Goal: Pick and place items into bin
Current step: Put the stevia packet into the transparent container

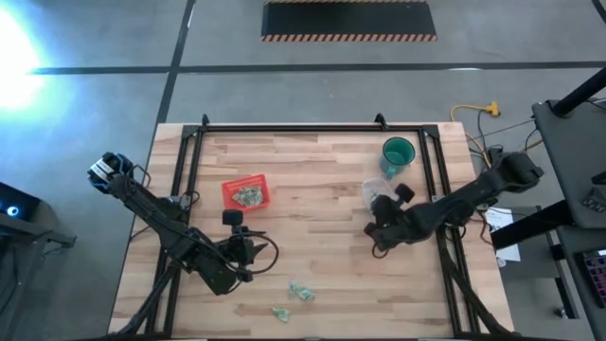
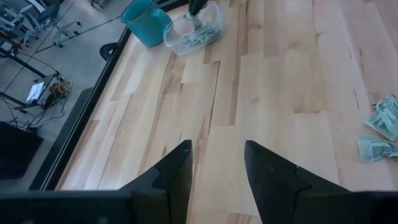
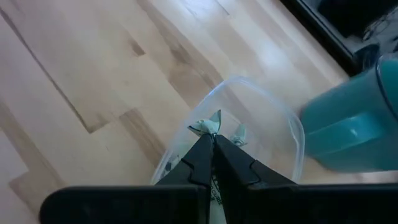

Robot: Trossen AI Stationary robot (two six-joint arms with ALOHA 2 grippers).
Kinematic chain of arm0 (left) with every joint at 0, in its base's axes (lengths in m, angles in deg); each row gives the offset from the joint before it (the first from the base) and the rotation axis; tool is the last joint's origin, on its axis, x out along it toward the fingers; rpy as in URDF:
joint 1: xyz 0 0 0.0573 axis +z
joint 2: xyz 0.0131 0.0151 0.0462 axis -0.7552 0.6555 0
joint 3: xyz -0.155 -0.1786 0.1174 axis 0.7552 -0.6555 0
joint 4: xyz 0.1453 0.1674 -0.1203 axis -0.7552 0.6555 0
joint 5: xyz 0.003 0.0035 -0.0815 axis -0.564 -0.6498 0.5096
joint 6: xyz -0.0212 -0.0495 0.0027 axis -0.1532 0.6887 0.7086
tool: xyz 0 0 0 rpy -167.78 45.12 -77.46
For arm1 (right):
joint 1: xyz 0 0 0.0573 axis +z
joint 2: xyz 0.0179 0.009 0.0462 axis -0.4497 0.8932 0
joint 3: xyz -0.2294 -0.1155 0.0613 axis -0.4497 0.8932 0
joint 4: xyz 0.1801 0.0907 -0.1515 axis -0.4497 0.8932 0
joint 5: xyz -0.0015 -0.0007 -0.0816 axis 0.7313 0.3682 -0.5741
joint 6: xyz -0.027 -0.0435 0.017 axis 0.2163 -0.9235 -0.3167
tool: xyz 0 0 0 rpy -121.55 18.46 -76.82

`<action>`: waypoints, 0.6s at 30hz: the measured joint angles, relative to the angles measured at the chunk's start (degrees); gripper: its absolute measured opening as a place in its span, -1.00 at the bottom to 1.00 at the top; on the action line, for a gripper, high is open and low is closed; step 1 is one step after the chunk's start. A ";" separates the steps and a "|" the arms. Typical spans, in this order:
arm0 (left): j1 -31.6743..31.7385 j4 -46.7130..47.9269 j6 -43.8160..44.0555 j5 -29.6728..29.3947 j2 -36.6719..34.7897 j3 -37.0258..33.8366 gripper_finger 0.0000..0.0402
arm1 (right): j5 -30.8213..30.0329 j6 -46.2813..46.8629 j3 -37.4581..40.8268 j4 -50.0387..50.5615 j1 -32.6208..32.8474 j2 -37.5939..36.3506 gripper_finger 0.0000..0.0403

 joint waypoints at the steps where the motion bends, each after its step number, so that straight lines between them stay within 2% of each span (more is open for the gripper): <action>1: 0.01 0.01 0.00 0.00 0.00 -0.03 -0.35 | 0.00 0.34 0.86 -0.98 -0.20 -0.59 -0.96; 10: 0.06 -0.04 0.00 -0.07 0.00 -0.12 -0.35 | -0.09 5.17 5.25 -3.25 -1.59 -3.24 -0.93; 18: 0.06 -0.15 0.00 -0.05 0.00 -0.14 -0.35 | -0.11 4.25 5.67 -3.58 -1.57 -3.46 -0.57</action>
